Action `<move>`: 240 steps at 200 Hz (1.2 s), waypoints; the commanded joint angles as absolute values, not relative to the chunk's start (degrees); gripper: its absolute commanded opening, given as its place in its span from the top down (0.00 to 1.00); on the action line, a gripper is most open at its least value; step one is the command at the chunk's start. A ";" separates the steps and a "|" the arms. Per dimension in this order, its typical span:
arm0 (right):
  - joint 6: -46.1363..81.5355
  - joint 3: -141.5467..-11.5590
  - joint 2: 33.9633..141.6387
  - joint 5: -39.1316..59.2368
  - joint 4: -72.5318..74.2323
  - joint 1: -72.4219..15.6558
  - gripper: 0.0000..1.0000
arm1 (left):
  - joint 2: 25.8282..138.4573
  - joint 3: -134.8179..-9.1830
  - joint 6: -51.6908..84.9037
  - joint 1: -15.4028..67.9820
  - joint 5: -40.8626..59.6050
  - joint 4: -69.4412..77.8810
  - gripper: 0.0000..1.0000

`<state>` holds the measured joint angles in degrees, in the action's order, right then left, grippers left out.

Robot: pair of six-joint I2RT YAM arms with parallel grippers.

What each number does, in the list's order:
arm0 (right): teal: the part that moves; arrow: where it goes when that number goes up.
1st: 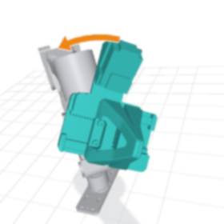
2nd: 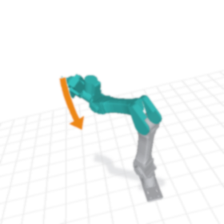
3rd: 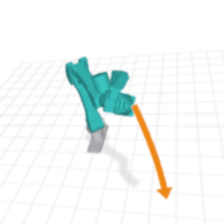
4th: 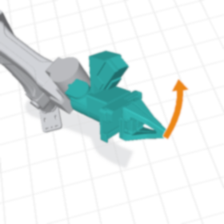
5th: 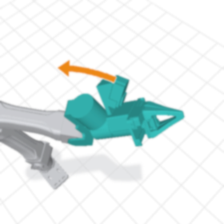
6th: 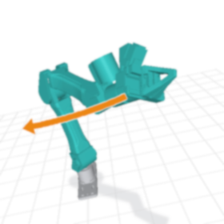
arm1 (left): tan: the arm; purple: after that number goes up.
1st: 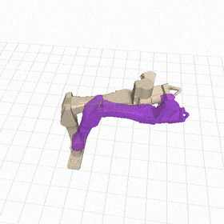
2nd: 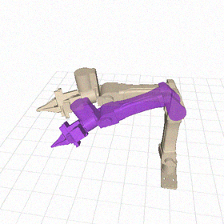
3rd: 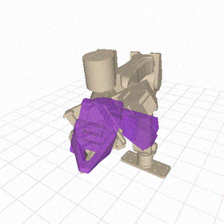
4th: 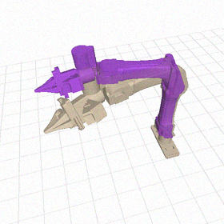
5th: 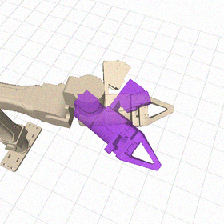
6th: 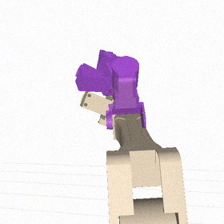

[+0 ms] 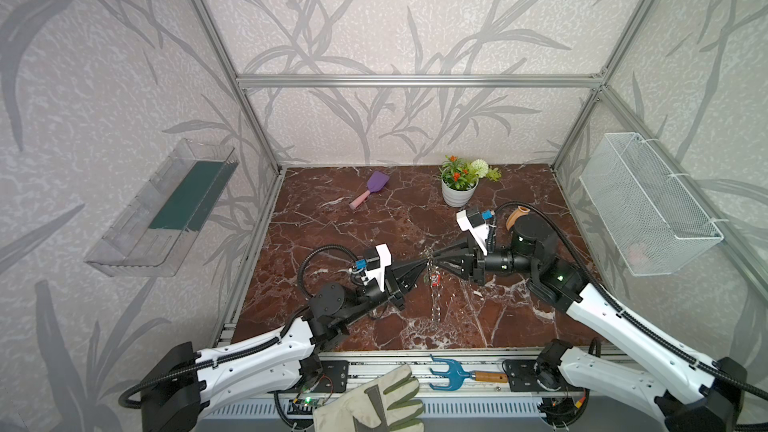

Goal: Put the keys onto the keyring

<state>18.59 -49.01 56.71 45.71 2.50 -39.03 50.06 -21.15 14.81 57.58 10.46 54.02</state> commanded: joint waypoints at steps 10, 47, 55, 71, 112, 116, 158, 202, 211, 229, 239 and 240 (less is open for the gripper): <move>19.15 -50.91 57.91 48.32 5.29 -39.11 0.78 | 48.77 -21.71 15.29 57.66 12.46 57.04 1.00; 19.83 -50.46 57.82 50.09 6.68 -39.12 0.87 | 49.01 -21.63 15.29 57.64 12.04 57.30 1.00; 19.96 -50.28 57.72 50.45 6.98 -39.12 0.89 | 49.05 -21.62 15.22 57.63 11.95 57.31 1.00; 19.70 -50.18 57.64 50.36 6.37 -39.20 0.95 | 49.17 -21.70 15.24 57.65 11.69 57.39 1.00; 19.19 -49.77 56.71 50.34 5.46 -39.12 1.00 | 49.20 -22.29 15.37 57.60 11.50 55.15 1.00; 19.12 -49.75 56.62 50.36 5.34 -39.18 1.00 | 49.22 -22.52 15.46 57.61 11.62 54.50 1.00; 14.99 -50.97 56.33 47.83 -0.54 -39.15 1.00 | 46.00 -25.64 16.39 56.83 9.92 40.78 1.00; 9.85 -53.77 57.64 47.71 -6.73 -39.17 1.00 | 41.52 -31.46 15.12 54.37 12.32 18.72 0.83; 9.59 -53.77 57.61 48.70 -6.60 -39.14 1.00 | 41.39 -33.16 14.56 54.15 13.10 14.31 0.83; 9.11 -54.09 57.74 49.53 -6.98 -39.14 1.00 | 41.54 -36.38 13.34 53.99 14.43 6.64 0.71; 8.26 -54.46 57.89 49.72 -7.86 -39.12 1.00 | 41.54 -38.25 12.62 53.81 15.62 2.47 0.64; 8.13 -54.52 57.86 49.73 -8.02 -39.11 1.00 | 41.51 -38.51 12.46 53.80 15.72 2.03 0.64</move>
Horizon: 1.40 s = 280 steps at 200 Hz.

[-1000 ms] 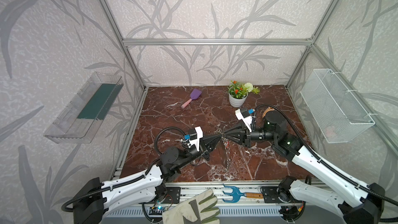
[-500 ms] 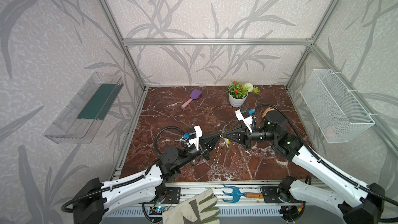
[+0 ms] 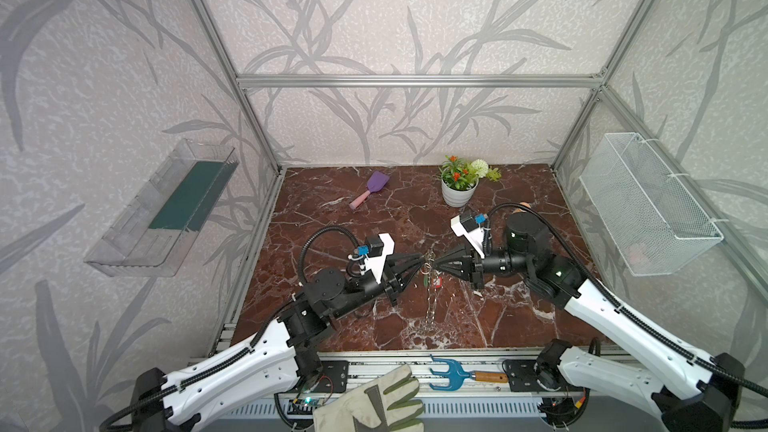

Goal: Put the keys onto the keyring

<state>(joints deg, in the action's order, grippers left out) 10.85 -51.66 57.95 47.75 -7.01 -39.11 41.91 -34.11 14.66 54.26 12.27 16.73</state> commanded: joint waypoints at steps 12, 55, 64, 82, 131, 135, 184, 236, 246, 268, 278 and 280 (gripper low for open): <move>6.81 -55.09 57.87 49.57 -9.63 -39.21 1.00 | 41.77 -41.85 10.50 53.41 16.16 -4.29 0.59; 2.60 -56.32 57.29 47.23 -13.78 -39.84 1.00 | 49.14 -58.18 -1.18 45.36 30.66 -29.97 0.59; 1.72 -56.81 57.55 46.32 -14.47 -40.35 1.00 | 51.56 -61.69 -4.16 43.64 33.89 -34.22 0.59; 0.01 -57.76 58.86 44.68 -16.05 -41.76 1.00 | 56.54 -67.22 -9.26 41.67 37.33 -41.02 0.58; -0.70 -58.97 60.59 45.35 -15.87 -42.80 1.00 | 65.31 -75.05 -16.79 41.13 44.69 -47.55 0.56; -0.83 -59.06 60.70 45.35 -16.02 -42.80 1.00 | 65.58 -75.18 -17.12 41.18 45.18 -47.67 0.56; -1.33 -59.24 60.92 45.68 -16.21 -42.80 1.00 | 67.50 -75.79 -16.96 41.13 47.27 -46.91 0.66; -1.41 -58.84 60.62 46.03 -15.95 -42.82 1.00 | 68.55 -75.81 -15.49 41.13 47.37 -45.26 0.77; -1.33 -58.68 60.54 46.22 -15.91 -42.80 1.00 | 68.60 -75.77 -15.56 41.18 47.29 -45.28 0.79; -1.20 -58.70 60.55 46.49 -15.83 -42.80 1.00 | 68.90 -75.82 -15.23 41.13 47.16 -45.05 0.85; -1.17 -58.63 60.40 46.49 -15.81 -42.80 1.00 | 69.13 -75.85 -15.20 41.13 47.24 -45.09 0.90; -1.17 -58.58 60.45 46.49 -15.77 -42.80 1.00 | 69.16 -75.85 -15.20 41.13 47.23 -45.11 0.91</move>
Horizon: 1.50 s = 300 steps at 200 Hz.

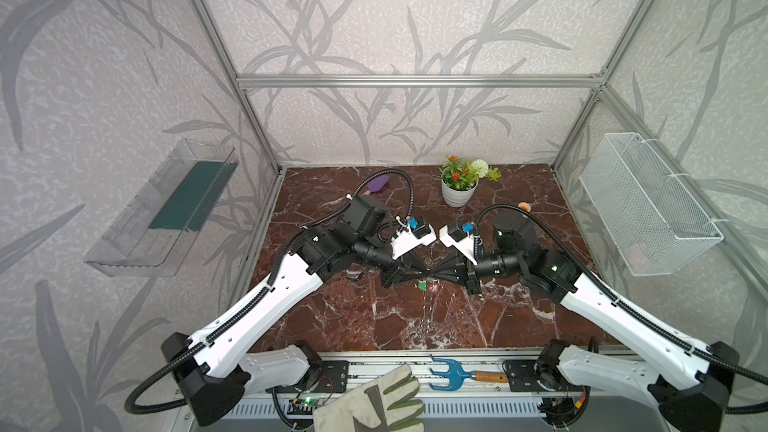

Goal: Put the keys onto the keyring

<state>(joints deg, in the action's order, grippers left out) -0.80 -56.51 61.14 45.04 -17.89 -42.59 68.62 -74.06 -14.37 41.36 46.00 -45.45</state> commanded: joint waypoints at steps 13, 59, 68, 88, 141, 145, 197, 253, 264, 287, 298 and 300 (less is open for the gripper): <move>-1.28 -58.62 60.42 46.45 -15.73 -42.82 1.00 | 69.19 -75.80 -14.96 41.13 47.03 -44.92 0.95; -1.02 -58.75 60.67 46.89 -15.21 -42.80 1.00 | 67.62 -74.58 -14.59 41.13 47.19 -44.58 1.00; -1.04 -58.84 60.71 46.70 -15.12 -42.78 1.00 | 67.17 -74.20 -14.38 41.15 47.35 -44.31 1.00; -0.50 -59.13 60.53 46.74 -14.45 -42.71 1.00 | 65.77 -72.30 -12.51 41.22 47.51 -41.38 1.00; 3.34 -58.47 58.51 43.89 -12.39 -42.63 0.79 | 56.18 -61.30 -2.77 41.25 45.05 -22.56 1.00; 3.55 -58.43 58.39 43.59 -12.39 -42.54 0.77 | 55.19 -60.53 -2.34 41.22 44.74 -21.19 1.00; 10.46 -56.78 55.90 43.83 -8.88 -38.08 0.59 | 47.74 -51.68 3.88 41.31 40.43 -7.95 1.00; 13.67 -55.21 57.82 47.98 -3.96 -37.53 0.53 | 43.03 -41.33 9.44 43.00 34.56 11.32 1.00; 14.04 -55.34 58.31 49.02 -2.87 -37.53 0.57 | 42.55 -39.11 10.41 43.99 33.16 15.38 1.00; 13.84 -56.15 59.77 50.22 -2.53 -37.65 0.58 | 42.28 -37.05 11.38 45.40 31.28 19.45 1.00; 13.55 -56.32 60.24 50.67 -2.63 -37.67 0.59 | 41.85 -36.12 11.61 45.91 30.12 21.26 1.00; 13.49 -56.31 60.28 50.83 -2.61 -37.63 0.59 | 41.84 -35.90 11.71 45.95 29.83 21.60 1.00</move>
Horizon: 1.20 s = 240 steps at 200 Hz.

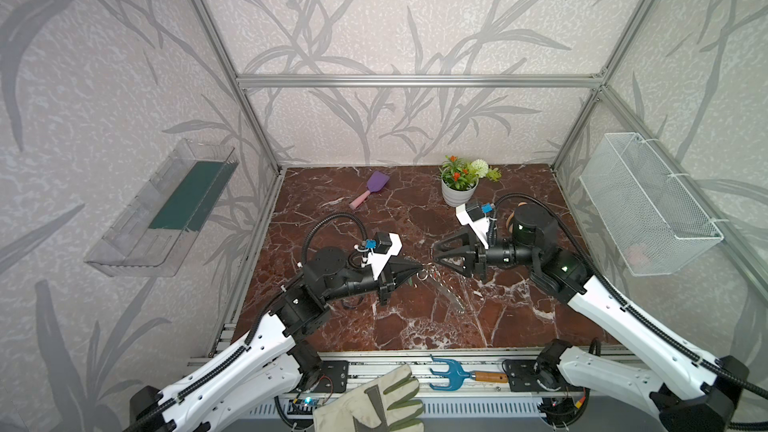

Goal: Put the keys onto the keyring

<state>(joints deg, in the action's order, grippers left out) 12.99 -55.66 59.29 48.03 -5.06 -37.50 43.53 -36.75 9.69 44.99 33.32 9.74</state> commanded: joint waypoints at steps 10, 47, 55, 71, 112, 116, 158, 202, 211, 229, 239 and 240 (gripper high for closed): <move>13.45 -56.10 60.31 51.58 -2.40 -37.65 0.60 | 41.36 -34.89 12.11 46.14 28.72 23.50 1.00; 13.96 -54.38 59.18 53.32 -1.08 -37.65 0.67 | 39.39 -30.64 14.00 46.24 23.80 30.84 1.00; 14.15 -54.21 59.07 53.47 -0.88 -37.71 0.70 | 39.24 -29.95 14.46 46.28 23.49 32.19 1.00; 14.24 -54.32 58.97 53.82 -0.81 -37.73 0.75 | 39.29 -29.12 15.03 46.26 23.30 33.93 1.00; 14.46 -54.91 59.81 54.08 -0.05 -38.05 0.81 | 39.29 -27.74 15.91 46.41 23.09 36.97 1.00; 14.58 -54.86 59.85 54.05 0.00 -38.11 0.81 | 39.29 -27.69 15.99 46.45 23.10 37.00 1.00; 14.59 -55.36 60.38 53.84 0.45 -38.34 0.91 | 38.58 -26.99 15.91 46.61 21.98 37.53 1.00; 14.68 -55.78 60.26 53.08 0.46 -38.51 0.81 | 39.37 -26.61 16.07 46.67 23.25 38.60 1.00; 14.59 -56.17 60.33 52.79 0.29 -38.50 0.78 | 39.37 -26.63 16.13 46.75 23.53 38.59 1.00; 13.97 -57.03 60.46 51.74 -0.76 -38.56 0.72 | 39.22 -26.75 16.09 46.94 24.08 38.07 1.00; 13.72 -57.43 60.47 51.52 -1.03 -38.50 0.69 | 39.03 -26.72 16.02 47.02 24.13 37.74 1.00; 13.72 -57.46 60.47 51.51 -0.96 -38.50 0.69 | 38.94 -26.72 16.01 47.07 24.15 37.77 1.00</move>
<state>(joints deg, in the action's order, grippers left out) 14.57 -55.16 60.42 52.27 -1.26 -38.22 39.88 -26.70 15.27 46.59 23.49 33.50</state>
